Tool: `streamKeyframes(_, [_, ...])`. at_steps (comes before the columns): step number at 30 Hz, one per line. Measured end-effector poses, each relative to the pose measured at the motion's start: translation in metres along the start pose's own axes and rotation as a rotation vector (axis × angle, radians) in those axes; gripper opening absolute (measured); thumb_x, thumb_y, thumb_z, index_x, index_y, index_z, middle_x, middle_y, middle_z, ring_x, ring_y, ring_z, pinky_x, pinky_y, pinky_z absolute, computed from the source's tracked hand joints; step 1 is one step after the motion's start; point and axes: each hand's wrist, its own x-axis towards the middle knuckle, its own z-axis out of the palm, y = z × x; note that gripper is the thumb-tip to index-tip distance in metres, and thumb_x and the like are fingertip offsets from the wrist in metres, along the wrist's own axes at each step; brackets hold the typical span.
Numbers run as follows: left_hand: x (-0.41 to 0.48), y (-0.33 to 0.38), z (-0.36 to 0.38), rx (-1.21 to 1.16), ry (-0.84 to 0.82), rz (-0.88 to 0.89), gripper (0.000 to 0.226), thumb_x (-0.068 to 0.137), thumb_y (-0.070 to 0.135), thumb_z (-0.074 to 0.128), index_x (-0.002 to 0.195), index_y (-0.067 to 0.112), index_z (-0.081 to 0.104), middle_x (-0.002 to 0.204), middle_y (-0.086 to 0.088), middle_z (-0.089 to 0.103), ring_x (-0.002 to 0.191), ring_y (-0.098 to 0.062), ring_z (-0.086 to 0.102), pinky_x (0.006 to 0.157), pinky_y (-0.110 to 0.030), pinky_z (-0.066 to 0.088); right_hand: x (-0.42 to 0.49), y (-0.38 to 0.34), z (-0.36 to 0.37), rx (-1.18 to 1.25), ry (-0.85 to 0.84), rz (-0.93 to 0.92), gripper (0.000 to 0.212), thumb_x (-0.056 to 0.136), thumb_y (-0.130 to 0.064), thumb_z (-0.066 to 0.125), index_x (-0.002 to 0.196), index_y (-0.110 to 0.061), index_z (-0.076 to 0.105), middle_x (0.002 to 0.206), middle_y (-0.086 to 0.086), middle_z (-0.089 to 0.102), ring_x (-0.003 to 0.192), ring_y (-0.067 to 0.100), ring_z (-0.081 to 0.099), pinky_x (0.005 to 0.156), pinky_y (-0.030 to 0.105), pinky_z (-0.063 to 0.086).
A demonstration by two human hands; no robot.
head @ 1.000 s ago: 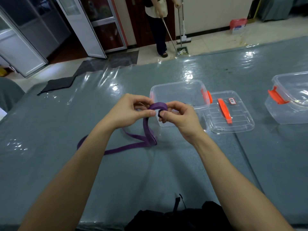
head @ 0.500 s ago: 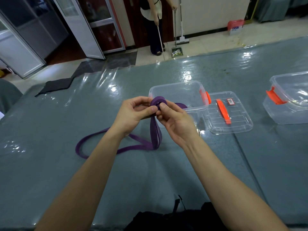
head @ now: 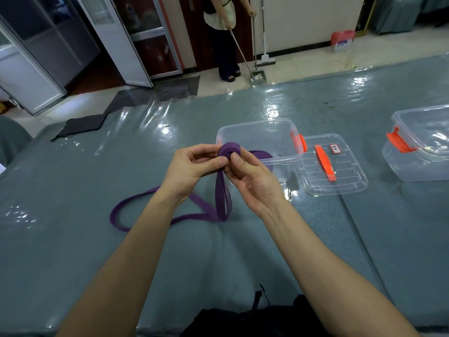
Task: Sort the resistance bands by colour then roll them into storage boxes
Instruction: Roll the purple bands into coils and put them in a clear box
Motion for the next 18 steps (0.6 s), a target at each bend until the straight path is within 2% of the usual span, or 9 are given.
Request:
streamKeyframes(3, [-0.002, 0.002, -0.001, 0.024, -0.009, 0.013, 0.041, 0.075, 0.015, 0.089, 0.114, 0.007, 0.08, 0.109, -0.019, 0.081, 0.102, -0.028, 0.079, 0.097, -0.035, 0.062, -0.004, -0.001, 0.002, -0.12, -0.025, 0.027, 0.045, 0.085, -0.015, 0.075, 0.129, -0.009, 0.073, 0.115, 0.004, 0.078, 0.101, 0.013, 0.074, 0.089, 0.025, 0.052])
streamKeyframes(5, [-0.004, 0.006, -0.006, 0.097, -0.014, 0.067, 0.034, 0.076, 0.017, 0.092, 0.108, 0.015, 0.082, 0.109, -0.015, 0.082, 0.103, -0.028, 0.079, 0.1, -0.039, 0.06, -0.006, -0.004, -0.001, -0.278, -0.033, 0.024, 0.047, 0.087, -0.02, 0.078, 0.132, -0.011, 0.074, 0.118, 0.002, 0.078, 0.107, 0.011, 0.07, 0.086, 0.027, 0.043])
streamKeyframes(7, [-0.004, 0.012, -0.014, 0.254, -0.065, 0.122, 0.03, 0.079, 0.016, 0.096, 0.106, 0.018, 0.084, 0.106, -0.009, 0.083, 0.102, -0.024, 0.078, 0.101, -0.041, 0.059, -0.007, -0.013, -0.008, -0.517, -0.021, -0.008, 0.037, 0.086, -0.017, 0.083, 0.123, -0.015, 0.08, 0.107, 0.0, 0.079, 0.098, 0.009, 0.068, 0.083, 0.029, 0.039])
streamKeyframes(10, [-0.008, 0.025, -0.02, 0.542, -0.207, 0.113, 0.023, 0.084, 0.009, 0.092, 0.104, 0.015, 0.083, 0.087, 0.013, 0.079, 0.078, 0.0, 0.071, 0.084, -0.017, 0.051, -0.009, -0.038, -0.012, -1.019, -0.029, -0.064, 0.026, 0.076, -0.024, 0.097, 0.099, -0.027, 0.086, 0.082, -0.004, 0.07, 0.077, 0.01, 0.058, 0.075, 0.03, 0.046])
streamKeyframes(11, [-0.008, 0.029, -0.019, 0.623, -0.245, 0.111, 0.023, 0.084, 0.01, 0.092, 0.103, 0.018, 0.083, 0.086, 0.015, 0.078, 0.075, 0.0, 0.07, 0.082, -0.015, 0.049, -0.01, -0.045, -0.011, -1.21, -0.045, -0.082, 0.026, 0.071, -0.032, 0.099, 0.094, -0.03, 0.086, 0.078, -0.005, 0.067, 0.072, 0.011, 0.056, 0.072, 0.036, 0.049])
streamKeyframes(12, [-0.007, 0.032, -0.018, 0.678, -0.269, 0.11, 0.023, 0.083, 0.013, 0.093, 0.103, 0.02, 0.084, 0.09, 0.013, 0.079, 0.076, -0.005, 0.073, 0.083, -0.019, 0.052, -0.012, -0.051, -0.008, -1.37, -0.068, -0.1, 0.027, 0.069, -0.037, 0.1, 0.091, -0.032, 0.085, 0.075, -0.005, 0.067, 0.067, 0.013, 0.056, 0.07, 0.04, 0.051])
streamKeyframes(14, [-0.006, 0.039, -0.013, 0.753, -0.316, 0.127, 0.024, 0.083, 0.014, 0.094, 0.103, 0.021, 0.084, 0.095, 0.007, 0.08, 0.085, -0.011, 0.077, 0.085, -0.03, 0.062, -0.016, -0.057, 0.0, -1.534, -0.122, -0.131, 0.029, 0.071, -0.041, 0.099, 0.092, -0.03, 0.082, 0.07, -0.005, 0.07, 0.064, 0.018, 0.063, 0.069, 0.041, 0.055])
streamKeyframes(18, [-0.002, 0.048, -0.003, 0.971, -0.427, 0.259, 0.025, 0.082, 0.017, 0.093, 0.106, 0.021, 0.085, 0.094, 0.013, 0.076, 0.092, -0.006, 0.072, 0.084, -0.028, 0.062, -0.021, -0.06, 0.008, -1.701, -0.168, -0.14, 0.028, 0.078, -0.038, 0.095, 0.096, -0.022, 0.08, 0.07, -0.006, 0.072, 0.067, 0.014, 0.071, 0.073, 0.039, 0.061])
